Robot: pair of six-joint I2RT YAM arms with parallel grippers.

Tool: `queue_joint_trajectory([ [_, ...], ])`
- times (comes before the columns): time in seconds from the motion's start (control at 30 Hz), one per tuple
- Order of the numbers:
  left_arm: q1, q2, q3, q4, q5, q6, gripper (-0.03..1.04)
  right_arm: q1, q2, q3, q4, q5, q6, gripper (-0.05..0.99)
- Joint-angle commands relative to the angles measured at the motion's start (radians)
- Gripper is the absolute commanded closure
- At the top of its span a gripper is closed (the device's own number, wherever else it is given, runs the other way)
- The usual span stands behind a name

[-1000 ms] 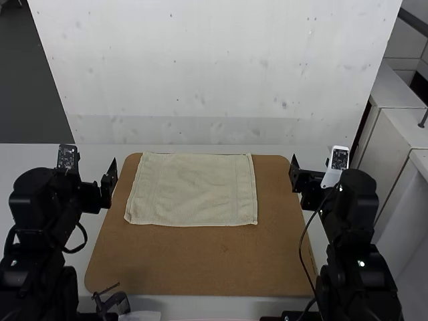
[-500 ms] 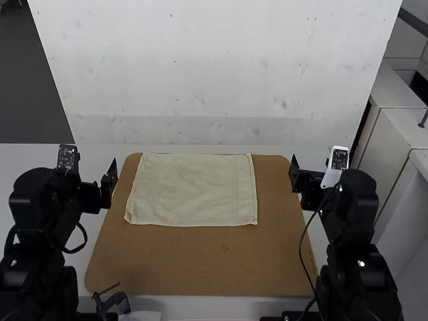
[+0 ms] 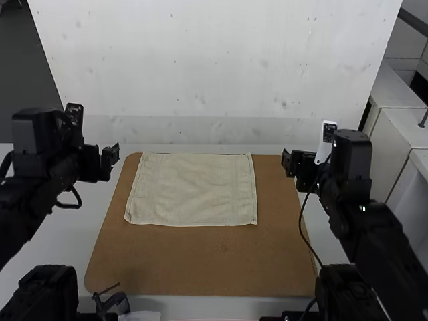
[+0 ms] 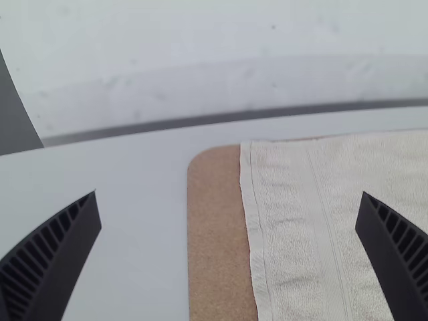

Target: Fold the towel.

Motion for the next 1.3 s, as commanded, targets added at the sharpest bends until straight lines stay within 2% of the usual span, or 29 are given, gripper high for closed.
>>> queue_joint_trajectory([
  [0.0,-0.019,0.168,0.116,-0.008,0.022,0.002,0.04,0.033,0.178,0.112,0.000,-0.023,0.034,-0.02],
  [0.13,-0.027,0.332,0.185,-0.013,0.030,0.001,0.04,0.053,0.408,0.232,-0.039,-0.025,0.040,-0.03],
  [0.37,-0.016,0.494,0.257,0.022,0.036,0.001,0.04,0.113,0.847,0.442,-0.033,-0.016,0.063,-0.02],
  [0.43,-0.008,0.518,0.262,0.044,0.036,0.001,0.04,0.131,0.966,0.508,-0.022,0.007,0.069,-0.02],
  [0.6,0.005,0.566,0.262,0.068,0.034,0.001,0.04,0.197,1.199,0.663,-0.011,0.107,0.074,-0.02],
  [0.73,0.030,0.593,0.262,0.088,0.034,0.001,0.04,0.228,1.337,0.793,-0.033,0.148,0.111,-0.02],
  [0.9,0.039,0.598,0.260,0.097,0.033,0.004,0.04,0.265,1.468,0.919,-0.070,0.211,0.151,-0.02],
  [1.17,0.028,0.599,0.258,0.099,0.038,0.004,0.04,0.272,1.609,1.031,-0.106,0.216,0.180,0.00],
  [1.27,0.024,0.616,0.258,0.117,0.038,0.002,0.04,0.272,1.653,1.060,-0.103,0.217,0.181,0.05],
])
